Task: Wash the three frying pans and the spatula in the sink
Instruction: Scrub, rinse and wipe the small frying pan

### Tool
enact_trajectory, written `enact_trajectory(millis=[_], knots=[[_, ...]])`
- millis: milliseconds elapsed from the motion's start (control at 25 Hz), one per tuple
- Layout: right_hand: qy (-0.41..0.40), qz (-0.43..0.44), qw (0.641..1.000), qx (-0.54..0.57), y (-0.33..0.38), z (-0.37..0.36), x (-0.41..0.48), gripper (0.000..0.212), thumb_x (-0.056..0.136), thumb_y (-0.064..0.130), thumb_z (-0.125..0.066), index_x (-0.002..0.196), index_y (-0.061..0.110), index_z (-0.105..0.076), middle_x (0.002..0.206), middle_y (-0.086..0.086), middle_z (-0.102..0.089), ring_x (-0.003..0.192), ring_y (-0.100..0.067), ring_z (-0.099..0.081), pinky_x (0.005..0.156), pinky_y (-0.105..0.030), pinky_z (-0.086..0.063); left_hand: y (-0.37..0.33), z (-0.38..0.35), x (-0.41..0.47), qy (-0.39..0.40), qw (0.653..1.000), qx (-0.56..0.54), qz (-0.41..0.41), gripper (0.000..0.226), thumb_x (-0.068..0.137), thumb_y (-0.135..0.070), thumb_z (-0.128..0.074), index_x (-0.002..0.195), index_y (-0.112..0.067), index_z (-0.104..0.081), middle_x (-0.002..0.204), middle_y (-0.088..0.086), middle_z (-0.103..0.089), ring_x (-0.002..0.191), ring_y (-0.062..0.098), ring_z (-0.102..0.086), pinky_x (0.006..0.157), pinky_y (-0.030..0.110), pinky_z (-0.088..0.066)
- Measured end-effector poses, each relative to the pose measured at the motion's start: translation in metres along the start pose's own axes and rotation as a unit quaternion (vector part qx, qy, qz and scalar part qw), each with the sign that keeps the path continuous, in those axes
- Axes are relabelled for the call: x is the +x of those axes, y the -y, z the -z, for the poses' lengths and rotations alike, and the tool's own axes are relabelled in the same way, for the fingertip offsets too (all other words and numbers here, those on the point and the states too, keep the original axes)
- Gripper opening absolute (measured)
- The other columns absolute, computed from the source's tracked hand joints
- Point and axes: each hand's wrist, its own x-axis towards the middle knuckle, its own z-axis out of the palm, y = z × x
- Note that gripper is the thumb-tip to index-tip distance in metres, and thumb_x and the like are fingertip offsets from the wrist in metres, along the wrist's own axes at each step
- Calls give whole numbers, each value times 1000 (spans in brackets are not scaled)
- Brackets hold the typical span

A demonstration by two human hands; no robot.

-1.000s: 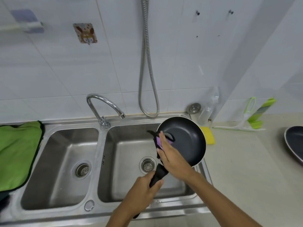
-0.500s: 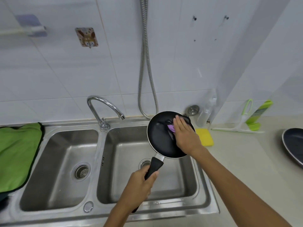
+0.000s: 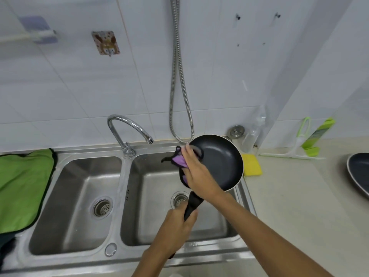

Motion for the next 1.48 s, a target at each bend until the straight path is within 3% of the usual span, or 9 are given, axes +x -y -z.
enact_trajectory(millis=[280, 480, 600, 760, 920, 1080, 1280, 1360, 1480], knots=[[-27, 49, 947, -315, -64, 48, 48, 77, 79, -6, -50, 154, -2, -31, 163, -18, -26, 149, -32, -33, 119, -45, -35, 3, 15, -4, -67, 996, -61, -1, 11, 102, -39, -58, 93, -33, -62, 58, -9, -47, 47, 9, -40, 48, 31, -35], [140, -69, 984, -91, -24, 33, -26, 47, 103, 20, -46, 150, 13, -41, 147, -11, -52, 123, -28, -60, 104, -44, -49, 13, 24, 1, -75, 997, -7, -12, 8, 102, -41, -58, 95, -38, -61, 58, -11, -52, 49, 6, -45, 51, 26, -39], [95, -88, 987, 97, 24, 23, -35, 29, 107, 26, -44, 134, 20, -54, 113, 5, -65, 99, -12, -65, 99, -38, -53, 7, 27, 0, -29, 996, 70, -35, 5, 105, -37, -55, 102, -33, -57, 62, -8, -54, 50, 5, -49, 50, 18, -38], [59, -57, 995, -52, 2, 21, 26, 68, 101, 12, -51, 160, 16, -18, 154, -13, -42, 136, -31, -48, 113, -45, -41, -2, 18, 3, -37, 996, 80, -25, 19, 102, -43, -54, 103, -25, -60, 68, -4, -57, 50, 7, -48, 49, 22, -37], [29, -37, 955, -292, -50, 43, 43, 73, 92, 6, -54, 158, 4, -24, 167, -12, -20, 153, -35, -19, 125, -42, -21, -1, 24, 3, -44, 999, -23, -4, 18, 101, -41, -59, 93, -26, -62, 61, -7, -52, 51, 10, -46, 52, 32, -41], [101, -123, 978, -133, -39, 23, -21, 28, 97, 14, -51, 123, 12, -59, 124, -15, -66, 110, -32, -64, 100, -46, -51, 2, 24, 2, -49, 999, 3, 12, 9, 104, -39, -56, 105, -30, -58, 67, -4, -59, 48, 8, -55, 46, 24, -51], [59, -258, 923, 280, 6, 24, -23, 21, 106, 33, -46, 114, 27, -65, 87, -11, -69, 79, -23, -67, 85, -36, -57, 13, 10, 28, -87, 978, 186, 40, 14, 108, -31, -48, 110, -17, -48, 85, 3, -67, 64, 18, -62, 55, 29, -45], [-6, -243, 938, 245, 5, 40, -10, 23, 105, 36, -45, 114, 27, -64, 101, -8, -72, 96, -23, -69, 94, -38, -55, 23, 10, 37, -117, 955, 265, 56, 19, 107, -24, -47, 122, -12, -47, 96, 8, -68, 75, 28, -67, 63, 38, -53], [-81, -186, 973, 115, 4, 68, -9, 15, 106, 22, -45, 97, 21, -56, 86, 7, -63, 84, -12, -61, 69, -9, -41, 36, 4, 24, -147, 929, 332, 73, 39, 104, -16, -50, 142, -17, -38, 105, 2, -57, 65, 19, -58, 57, 30, -49]])
